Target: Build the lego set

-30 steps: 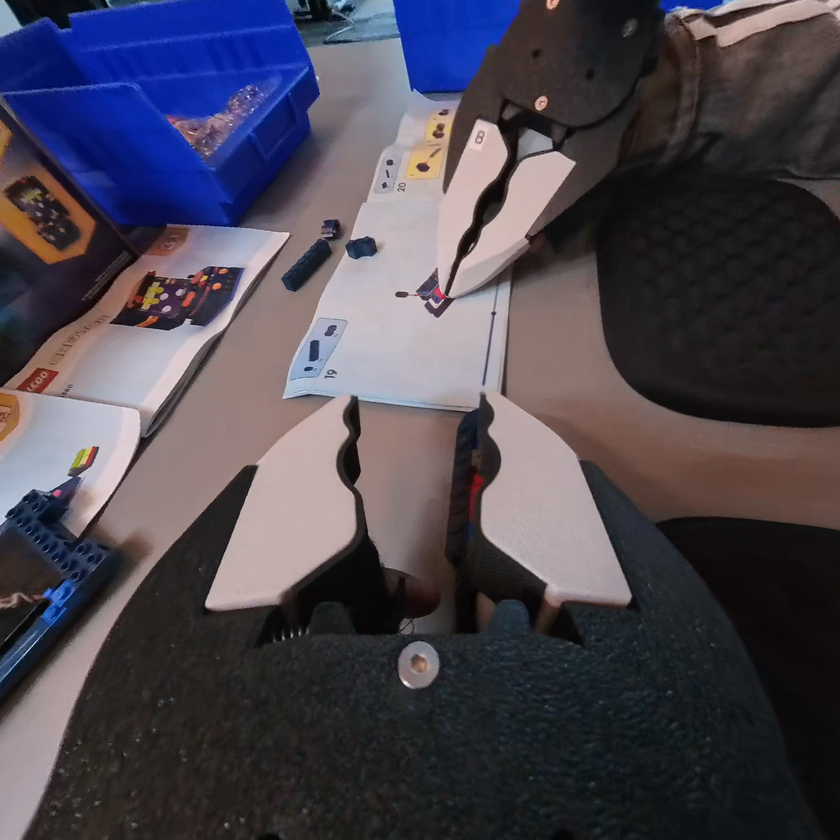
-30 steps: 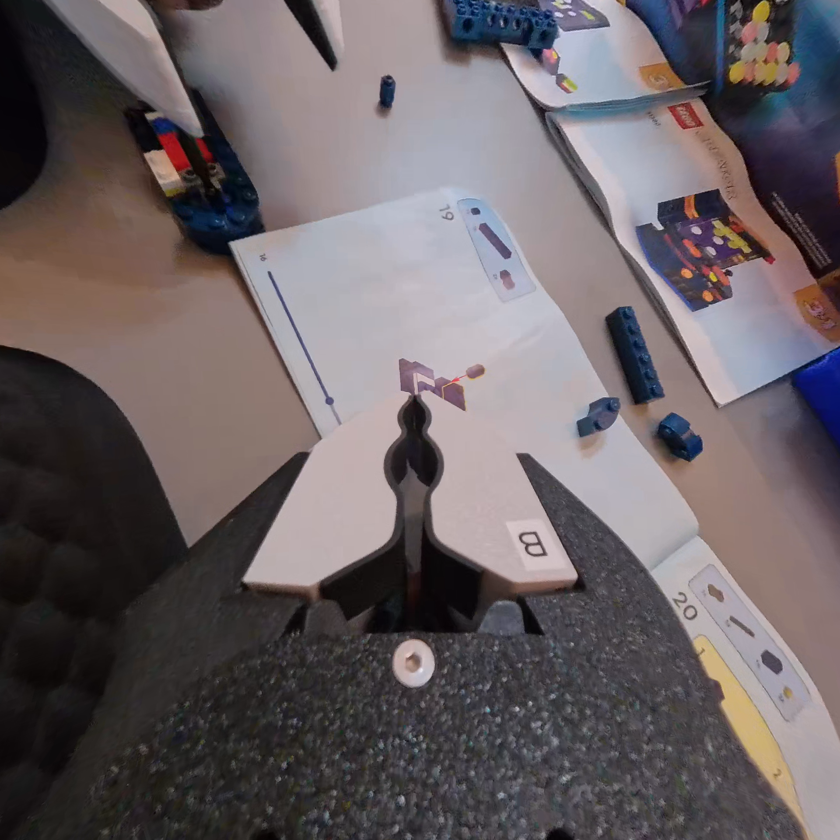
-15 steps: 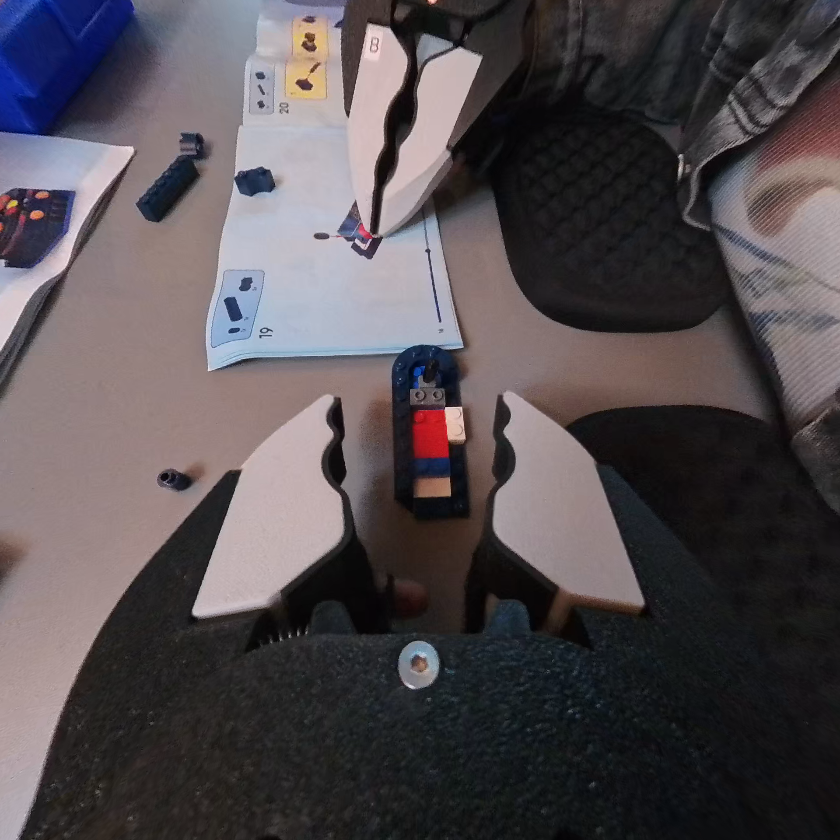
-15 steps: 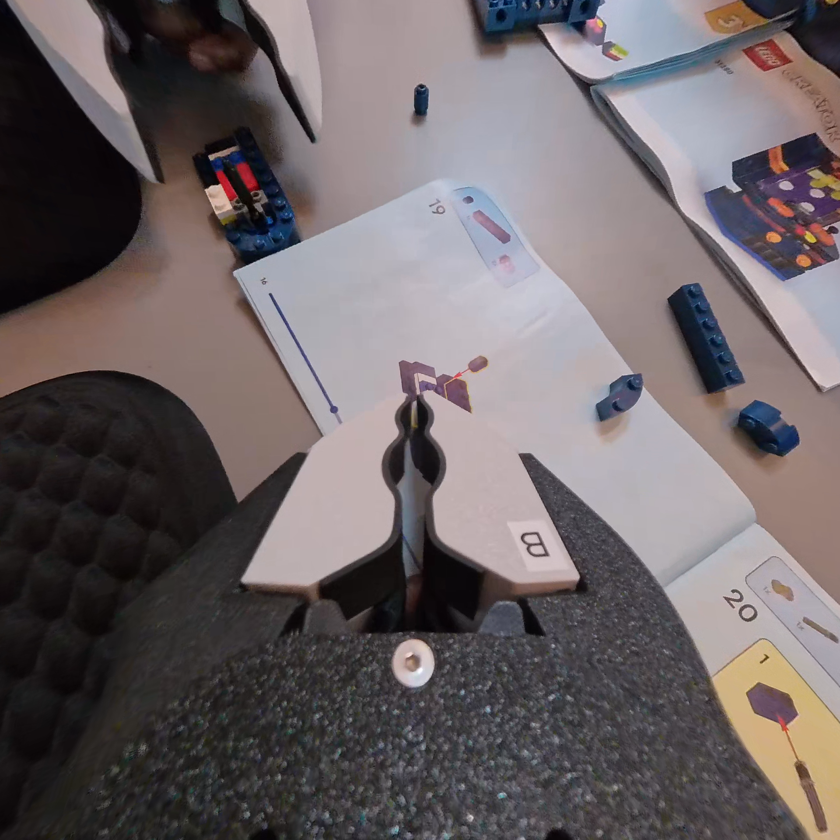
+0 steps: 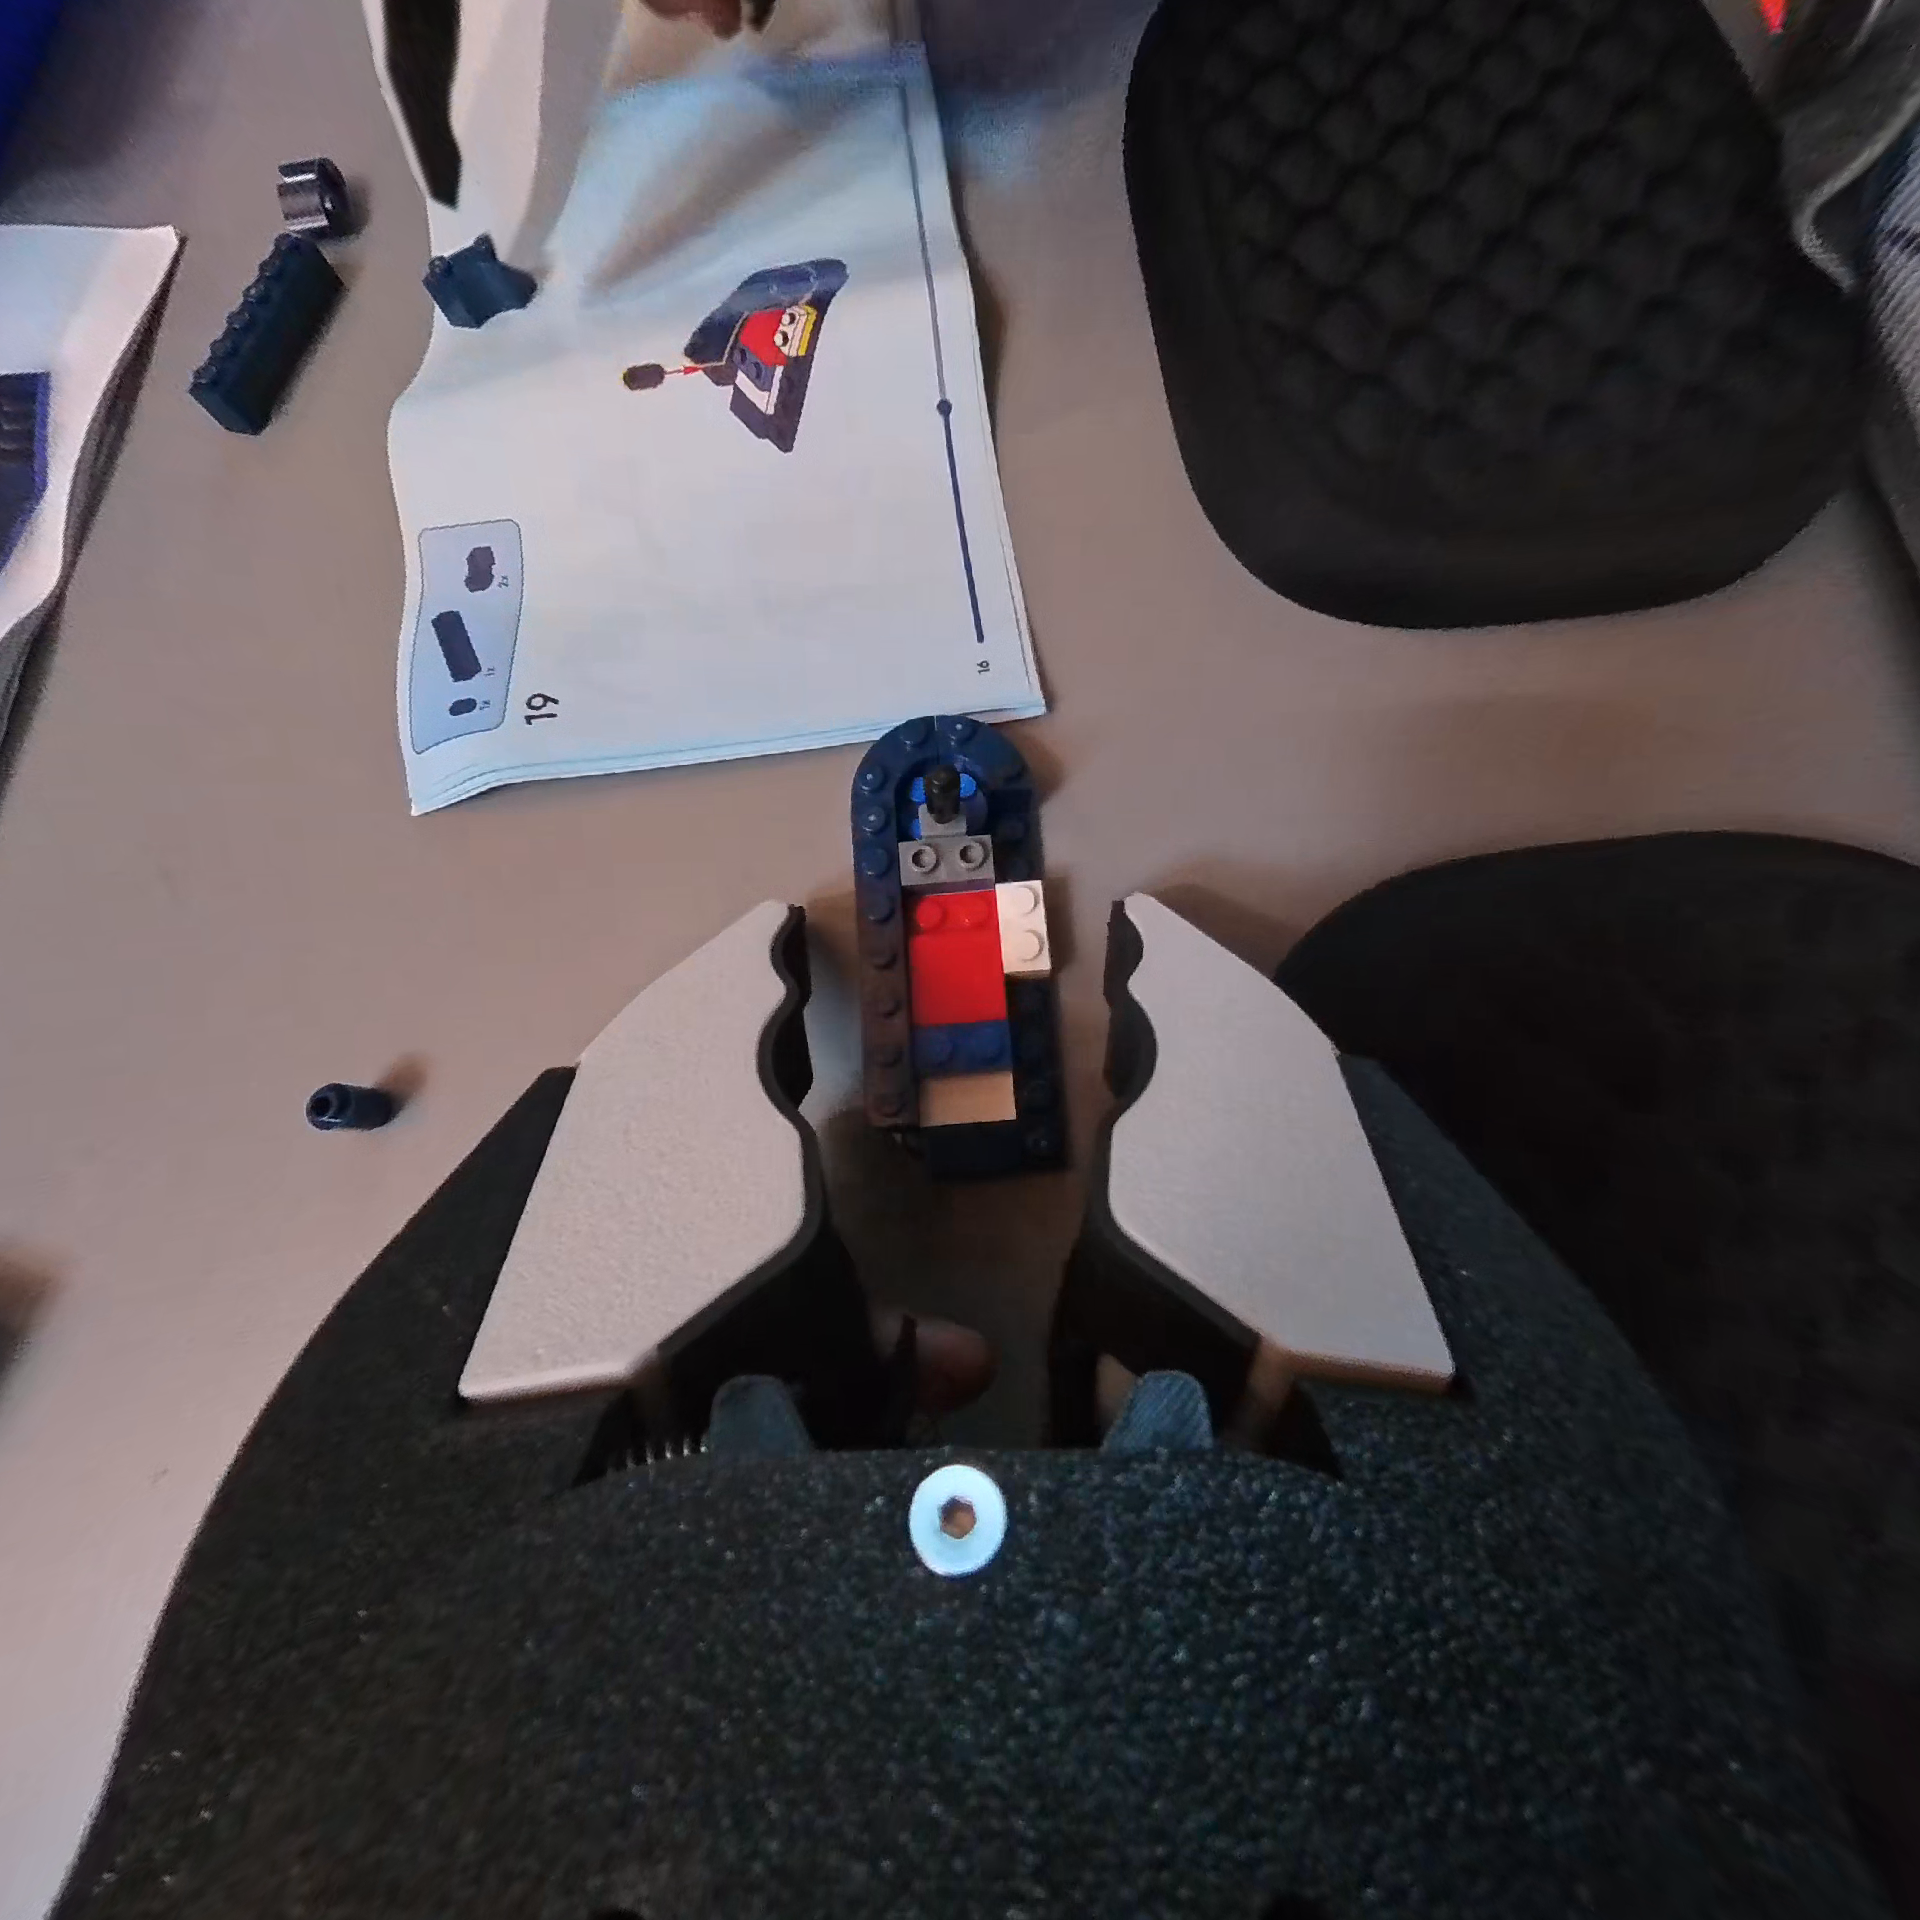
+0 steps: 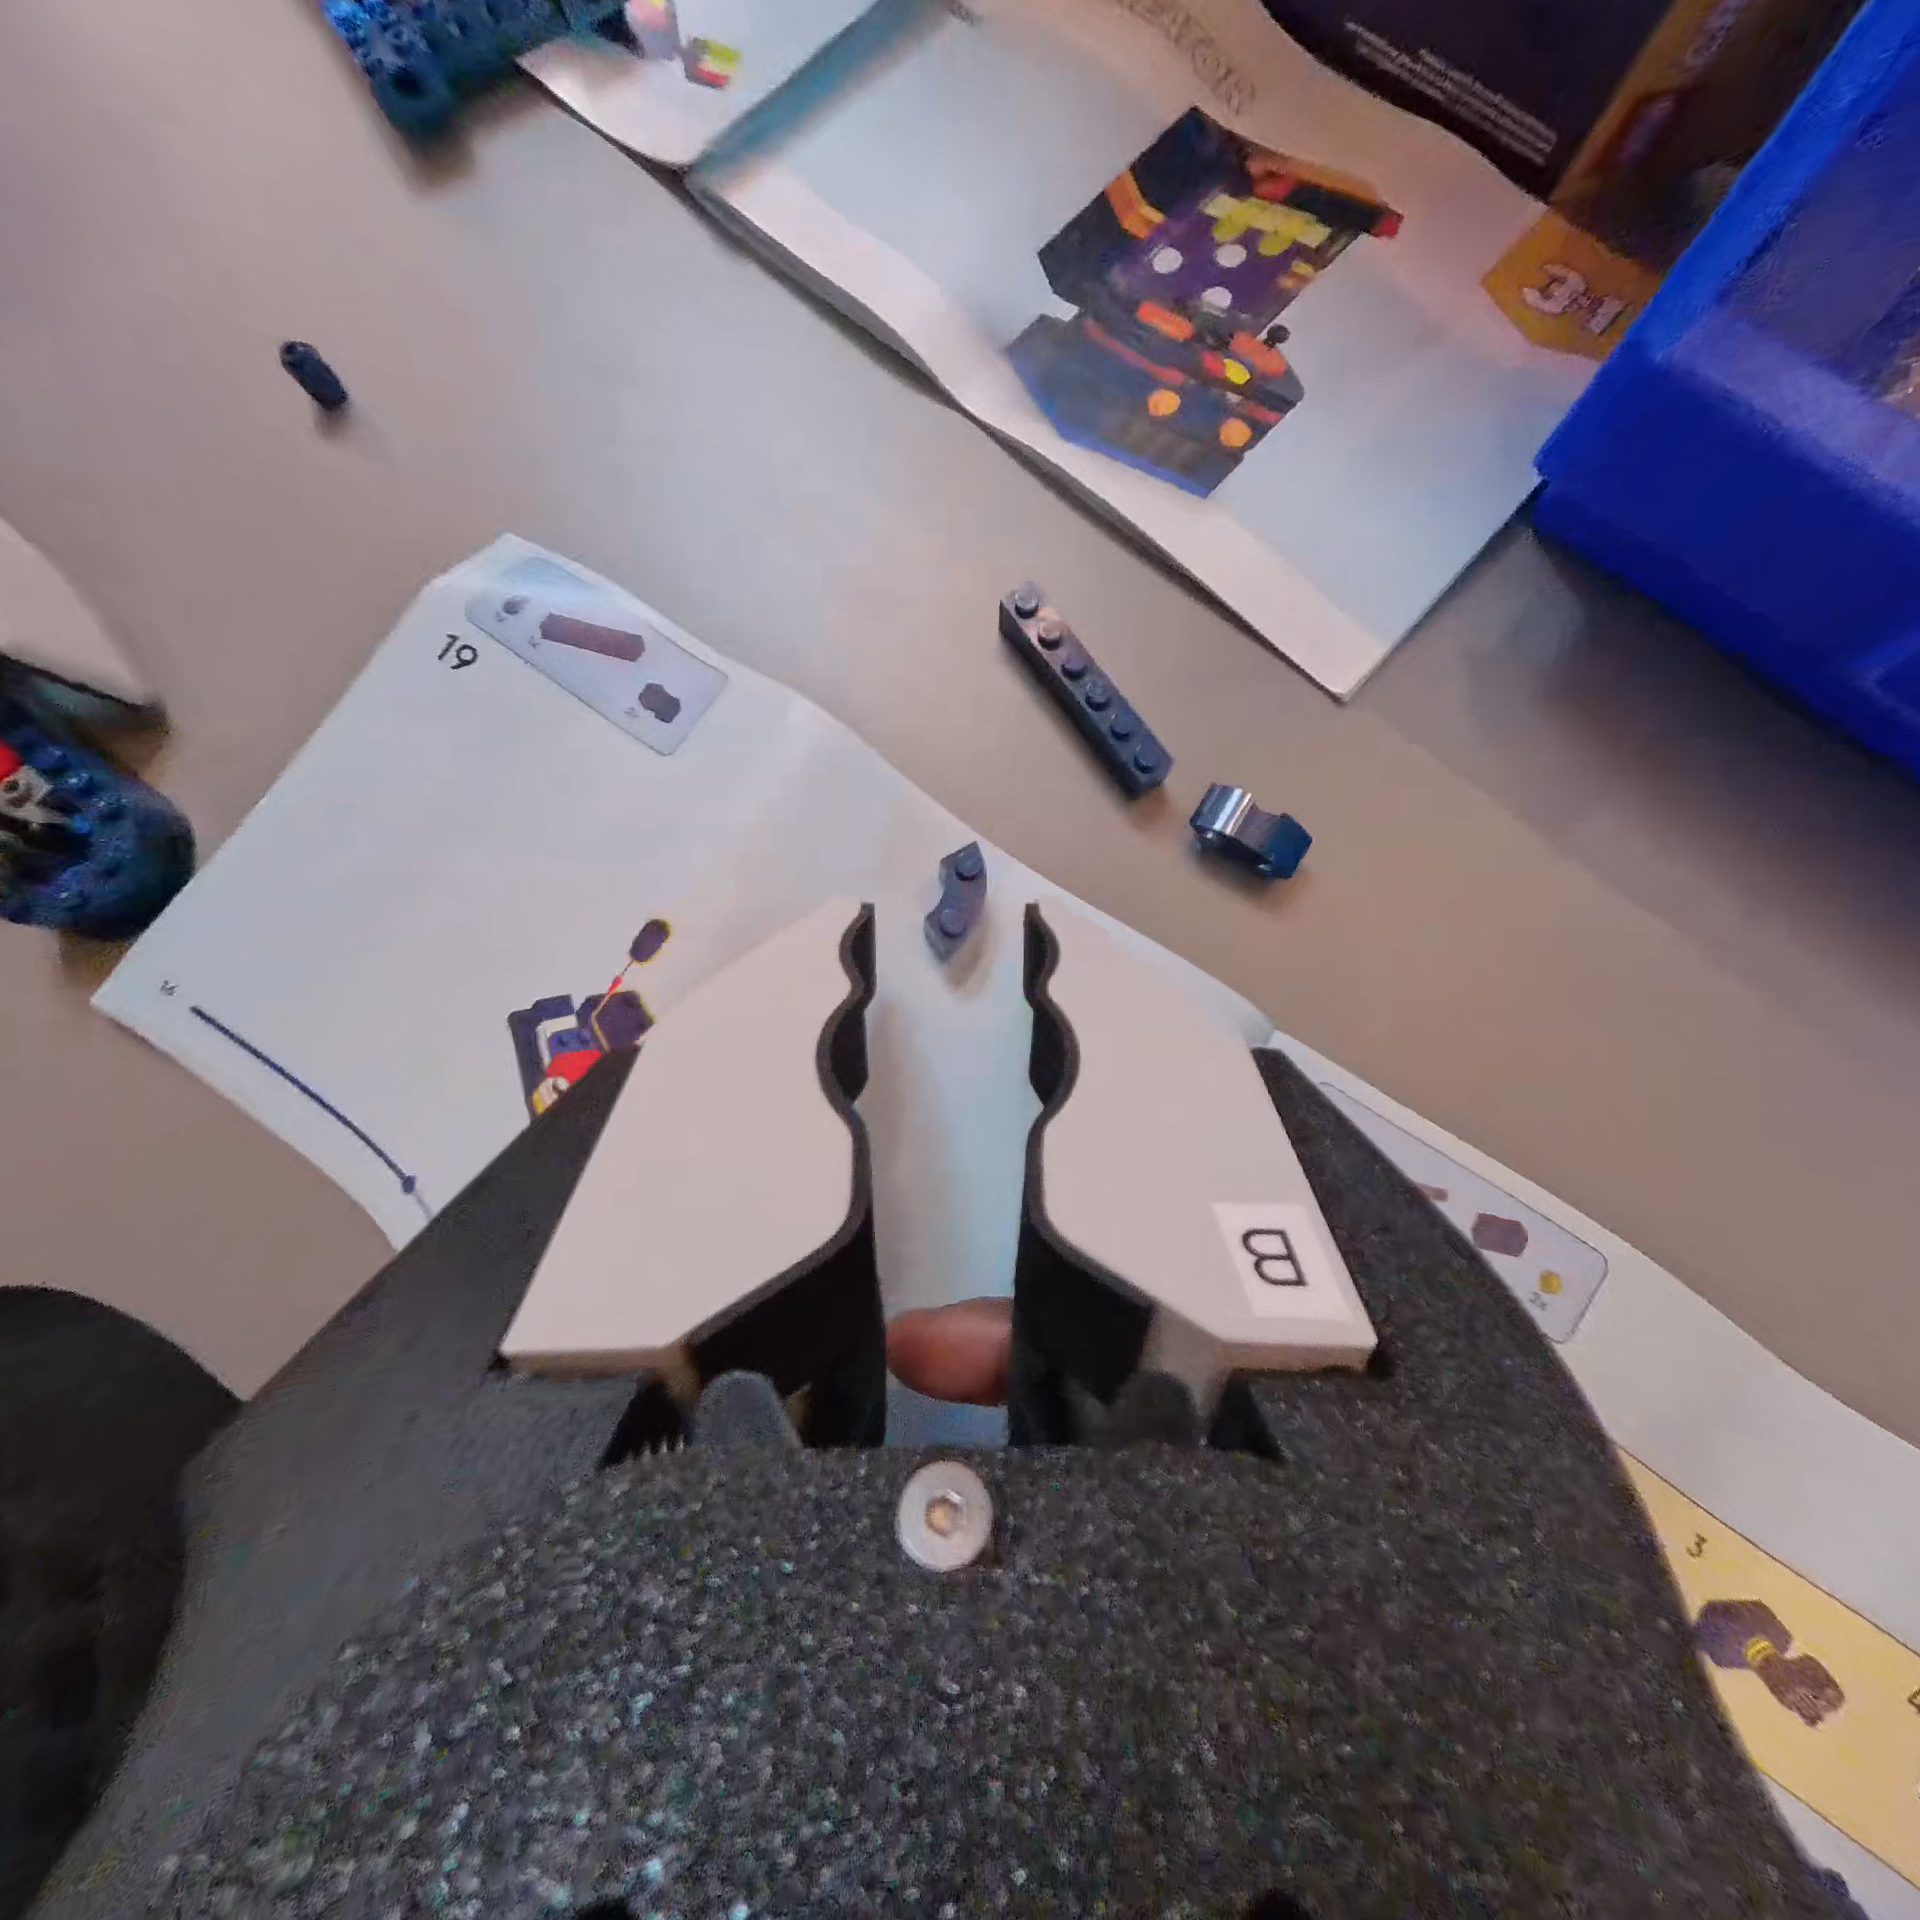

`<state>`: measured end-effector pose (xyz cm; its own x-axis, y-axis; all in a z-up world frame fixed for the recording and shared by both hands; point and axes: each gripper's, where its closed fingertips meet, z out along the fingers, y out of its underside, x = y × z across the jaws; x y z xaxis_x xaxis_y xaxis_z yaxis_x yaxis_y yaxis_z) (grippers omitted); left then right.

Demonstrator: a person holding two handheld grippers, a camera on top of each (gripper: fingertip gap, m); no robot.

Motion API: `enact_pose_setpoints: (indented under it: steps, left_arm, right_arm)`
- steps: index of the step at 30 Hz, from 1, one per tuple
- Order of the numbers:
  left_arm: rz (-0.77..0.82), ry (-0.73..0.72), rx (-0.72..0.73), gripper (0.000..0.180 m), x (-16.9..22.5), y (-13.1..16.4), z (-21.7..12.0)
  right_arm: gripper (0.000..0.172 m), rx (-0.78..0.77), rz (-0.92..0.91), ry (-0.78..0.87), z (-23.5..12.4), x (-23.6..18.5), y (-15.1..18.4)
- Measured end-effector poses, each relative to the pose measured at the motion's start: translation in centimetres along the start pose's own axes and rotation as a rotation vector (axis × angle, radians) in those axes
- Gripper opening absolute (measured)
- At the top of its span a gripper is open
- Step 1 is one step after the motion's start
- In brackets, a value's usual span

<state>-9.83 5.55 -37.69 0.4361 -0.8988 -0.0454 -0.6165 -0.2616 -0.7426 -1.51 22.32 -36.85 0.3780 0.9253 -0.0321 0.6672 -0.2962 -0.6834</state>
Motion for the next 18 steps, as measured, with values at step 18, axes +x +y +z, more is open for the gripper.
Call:
enact_pose_setpoints:
  steps: [18]
  left_arm:
    - [-0.121, -0.062, -0.023, 0.036, -0.7, 1.0, -1.0]
  right_arm:
    - [0.010, 0.101, -0.235, -0.299, -0.9, -11.7, -2.3]
